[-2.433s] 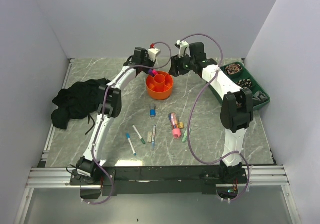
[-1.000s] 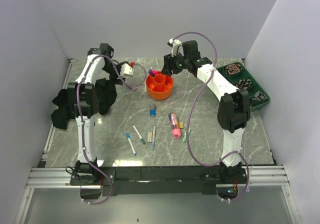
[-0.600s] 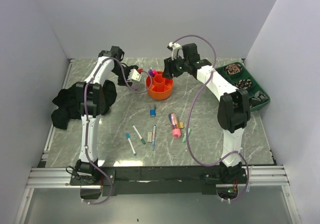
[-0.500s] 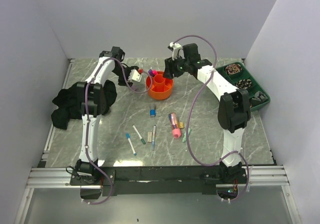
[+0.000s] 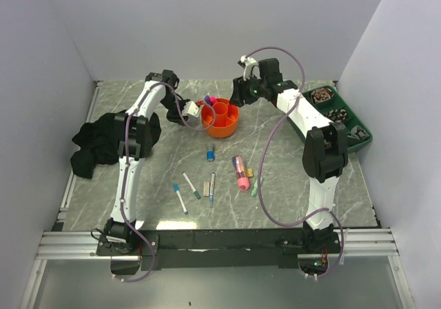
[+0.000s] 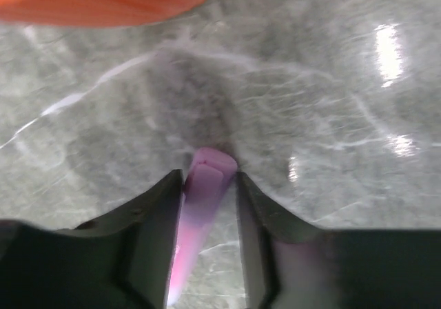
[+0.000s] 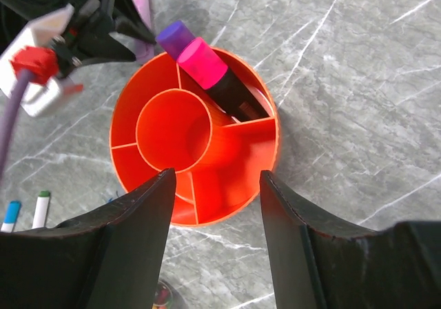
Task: Sort the stationery into containers
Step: Pick up the stationery from the center of the board, then place the stationery in the storage box.
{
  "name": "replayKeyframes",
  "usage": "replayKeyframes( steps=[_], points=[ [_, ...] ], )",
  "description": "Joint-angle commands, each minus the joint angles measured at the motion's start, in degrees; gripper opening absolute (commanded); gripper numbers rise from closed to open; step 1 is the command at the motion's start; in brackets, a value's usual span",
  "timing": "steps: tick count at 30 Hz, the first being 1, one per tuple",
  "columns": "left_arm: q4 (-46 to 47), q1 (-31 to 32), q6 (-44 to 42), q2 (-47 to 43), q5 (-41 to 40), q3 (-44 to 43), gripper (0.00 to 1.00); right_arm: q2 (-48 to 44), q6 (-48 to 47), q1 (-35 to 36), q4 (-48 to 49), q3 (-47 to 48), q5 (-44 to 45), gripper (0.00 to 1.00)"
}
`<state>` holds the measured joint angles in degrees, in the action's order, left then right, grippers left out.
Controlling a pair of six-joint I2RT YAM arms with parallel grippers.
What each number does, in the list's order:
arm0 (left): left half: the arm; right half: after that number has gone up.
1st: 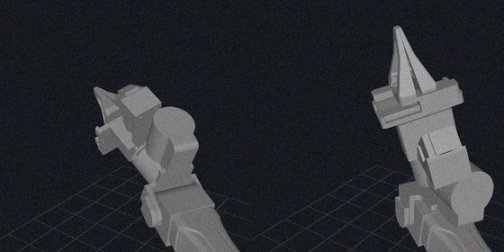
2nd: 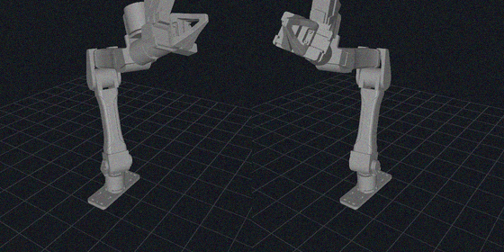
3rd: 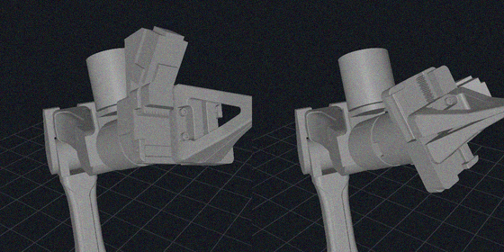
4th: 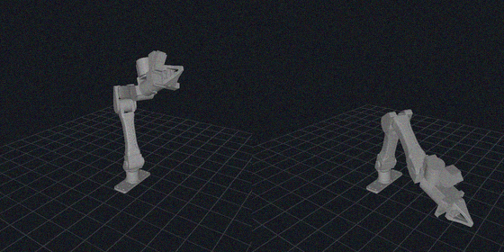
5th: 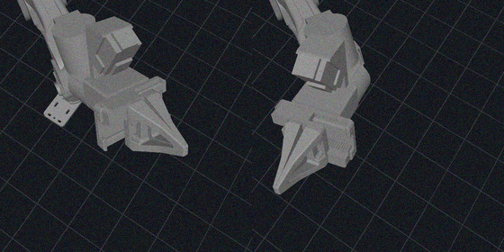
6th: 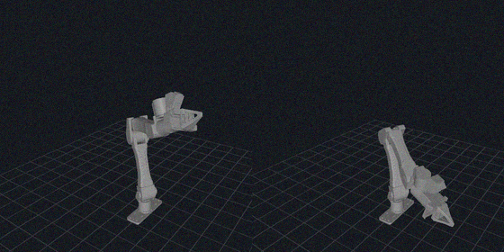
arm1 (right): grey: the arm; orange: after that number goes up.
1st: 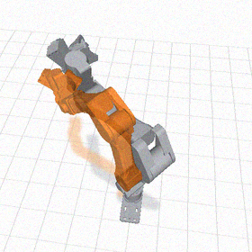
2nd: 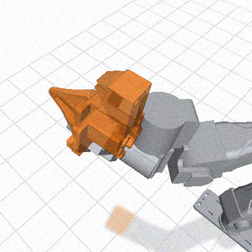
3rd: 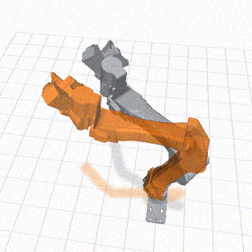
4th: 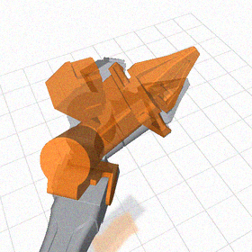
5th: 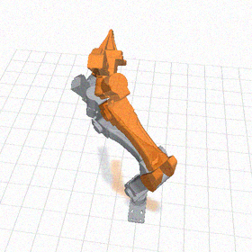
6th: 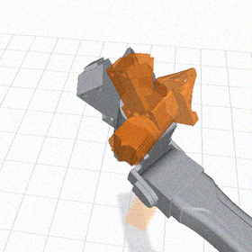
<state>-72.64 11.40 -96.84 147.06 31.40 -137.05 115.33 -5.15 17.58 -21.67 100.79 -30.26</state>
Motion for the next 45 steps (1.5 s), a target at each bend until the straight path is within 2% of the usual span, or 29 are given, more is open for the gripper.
replayKeyframes(
  steps=[1, 5, 11, 14, 18, 21, 22, 23, 24, 25, 26, 27, 28, 29, 30, 31, 35, 36, 37, 41, 45],
  points=[
    [-6.02, 2.13, 0.95, -0.02, -4.14, 1.33, 0.36, -2.56, 0.58, -0.53, 0.58, 1.51, -1.64, 0.58],
    [-6.02, 2.49, 3.4, -2.83, -3.54, 5.82, 0.15, -3.44, 0.14, -0.8, 0.31, 0.99, -1.73, 0.55],
    [-4.62, 0.74, 14.38, -7.48, 3.91, 6.18, 0.01, -5.29, -0.13, -1.06, 0.31, 0.63, -1.12, 0.52],
    [-0.58, -1.02, 18.08, -14.24, 7.26, 10.65, 0.01, -6.87, -0.56, -1.06, -0.04, 0.37, -0.85, 0.51],
    [4.51, -1.64, 23.96, -22.6, 17.25, 12.95, 0.01, -8.98, -1.01, -0.97, -0.13, -1.21, 0.29, 0.51],
    [15.65, -1.64, 35.71, -28.31, 25.35, 15.04, 0.01, -10.82, -1.01, -1.15, 0.4, -3.14, 0.9, 0.51],
    [21.43, -1.64, 47.67, -31.63, 31.56, 17.41, 0.01, -11.61, -0.92, -1.32, 0.58, -4.1, 1.34, 0.51],
    [39.94, -1.64, 54.23, -33.4, 35.8, 20.57, 0.01, -11.88, -0.83, -1.41, 0.93, -4.46, 1.52, 0.5],
    [51.43, -1.47, 61.69, -35.16, 39.06, 29.56, 0.01, -12.23, -0.74, -1.41, 1.28, -4.9, 1.69, 0.5],
    [69.82, -1.12, 85.17, -37.62, 41.96, 35.22, 0.01, -12.67, -0.48, -1.41, 1.45, -5.69, 2.13, 0.5],
    [101.07, -0.51, 98.98, -37.81, 40.69, 40.41, 0.01, -12.76, -0.39, -1.5, 1.8, -5.96, 2.31, 0.5],
    [96.51, 1.59, 98.34, -36.69, 38.67, 37.5, 0.04, -12.93, -0.13, -1.5, 1.98, -6.13, 2.4, 0.5],
    [96.63, 2.48, 99.81, -32.58, 39.09, 34.95, 0.09, -12.94, -0.13, -1.5, 2.07, -6.22, 2.31, 0.5],
    [106.21, 3.1, 105.57, -30.28, 39.18, 33.19, 0.11, -12.94, -0.04, -1.5, 1.98, -6.22, 2.31, 0.5],
    [105.26, 4.15, 109.37, -28.0, 37.35, 27.77, 0.11, -13.11, -0.04, -1.5, 1.9, -6.22, 2.31, 0.5],
    [106.38, 4.68, 113.15, -23.8, 35.51, 25.11, 0.11, -13.11, -0.13, -1.5, 1.9, -6.14, 2.4, 0.5],
    [106.22, 5.83, 116.43, -13.23, 29.09, 10.96, 0.04, -13.64, -0.65, -1.59, 1.2, -6.14, 2.58, 0.5],
    [104.3, 6.0, 117.05, -11.12, 28.46, 5.1, 0.03, -14.07, -0.83, -1.67, 1.11, -6.48, 2.58, 0.5],
    [103.85, 6.18, 117.23, -8.31, 28.02, 3.3, 0.01, -14.25, -1.0, -1.85, 1.02, -7.1, 2.58, 0.5],
    [106.21, 7.15, 118.45, -8.37, 26.7, 6.96, 0.01, -14.69, -0.57, -3.25, 0.84, -8.68, 2.31, 0.5],
    [110.6, 7.5, 120.74, -10.39, 26.61, 16.36, 0.01, -14.34, -0.39, -4.49, 0.67, -8.95, 2.22, 0.5]
  ],
)
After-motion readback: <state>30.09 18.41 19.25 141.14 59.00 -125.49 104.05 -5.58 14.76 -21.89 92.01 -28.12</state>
